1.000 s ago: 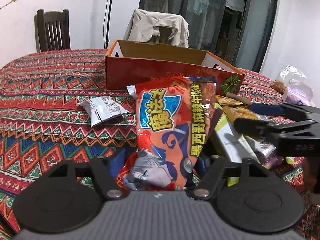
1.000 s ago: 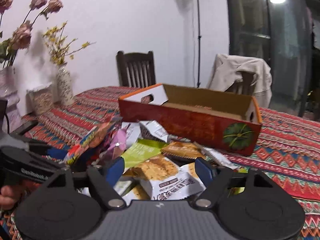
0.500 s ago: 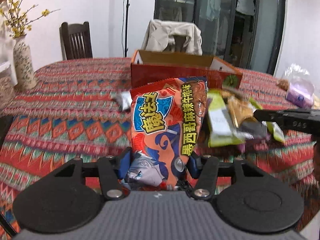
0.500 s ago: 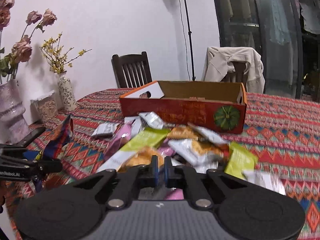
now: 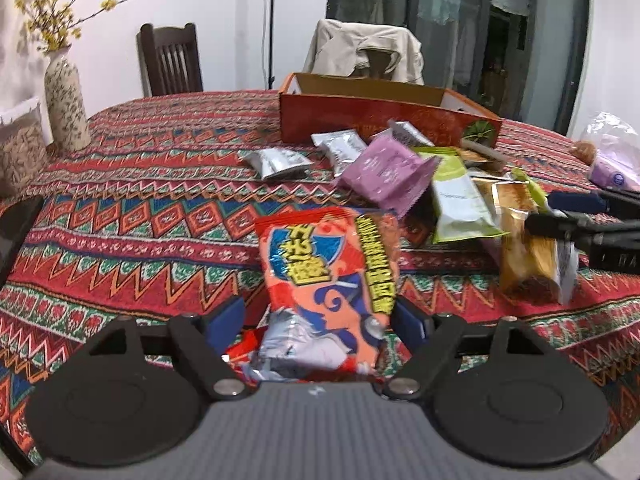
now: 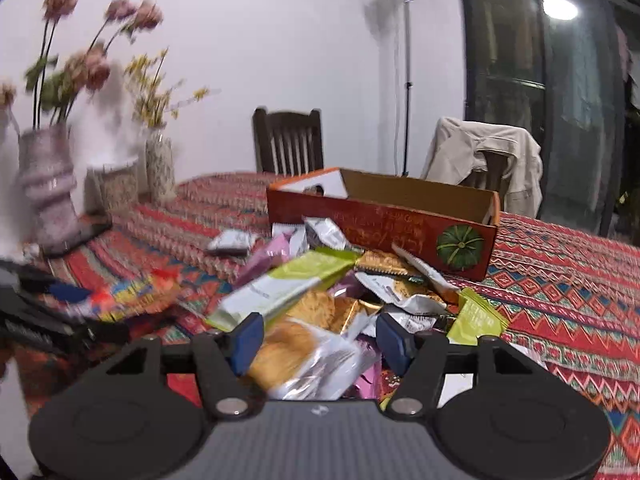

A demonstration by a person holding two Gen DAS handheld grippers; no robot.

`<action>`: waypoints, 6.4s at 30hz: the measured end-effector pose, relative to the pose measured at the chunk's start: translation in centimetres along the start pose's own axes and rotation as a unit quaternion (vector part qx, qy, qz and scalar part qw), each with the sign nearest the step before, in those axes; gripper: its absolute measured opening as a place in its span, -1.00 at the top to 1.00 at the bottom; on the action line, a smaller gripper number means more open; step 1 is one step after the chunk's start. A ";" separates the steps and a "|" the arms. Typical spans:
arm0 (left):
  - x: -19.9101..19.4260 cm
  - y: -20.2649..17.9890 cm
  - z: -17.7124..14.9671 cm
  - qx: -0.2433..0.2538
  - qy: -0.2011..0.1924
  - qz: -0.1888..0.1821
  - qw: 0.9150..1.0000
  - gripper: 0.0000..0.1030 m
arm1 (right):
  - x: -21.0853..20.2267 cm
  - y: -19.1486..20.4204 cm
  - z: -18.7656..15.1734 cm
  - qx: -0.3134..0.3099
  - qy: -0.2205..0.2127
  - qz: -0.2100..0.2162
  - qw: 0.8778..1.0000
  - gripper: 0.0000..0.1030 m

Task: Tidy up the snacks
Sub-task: 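Carry the candy bag with left tool while right tool carries the cracker packet to the box, then open both tools to drop the packets into the orange box, then move both tools back toward the remaining snack pile, then grasp a white wrapper with left tool while right tool grasps a cracker packet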

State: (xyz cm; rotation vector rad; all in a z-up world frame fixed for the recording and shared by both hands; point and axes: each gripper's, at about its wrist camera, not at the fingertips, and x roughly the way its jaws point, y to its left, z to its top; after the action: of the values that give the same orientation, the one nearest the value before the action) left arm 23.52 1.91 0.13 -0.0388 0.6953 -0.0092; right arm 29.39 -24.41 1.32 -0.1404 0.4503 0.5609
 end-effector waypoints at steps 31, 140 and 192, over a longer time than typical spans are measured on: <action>-1.9 0.1 -1.1 -0.012 -0.020 -0.010 1.000 -0.01 | -0.9 3.9 -3.1 0.048 0.071 0.051 0.995 0.23; -10.1 2.2 -7.5 0.002 -0.067 -0.016 0.998 -1.00 | -14.1 3.8 -10.4 0.128 -0.044 -0.143 0.980 -1.00; 15.8 3.3 12.0 0.023 -0.009 0.013 1.000 0.17 | 6.7 1.0 1.6 0.063 0.041 -0.111 0.991 -0.02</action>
State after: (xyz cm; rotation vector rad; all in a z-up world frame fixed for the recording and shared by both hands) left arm 43.34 5.25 -0.97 0.0150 0.6782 -0.0002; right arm 34.45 -19.98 -0.28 -0.0918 0.5415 0.3078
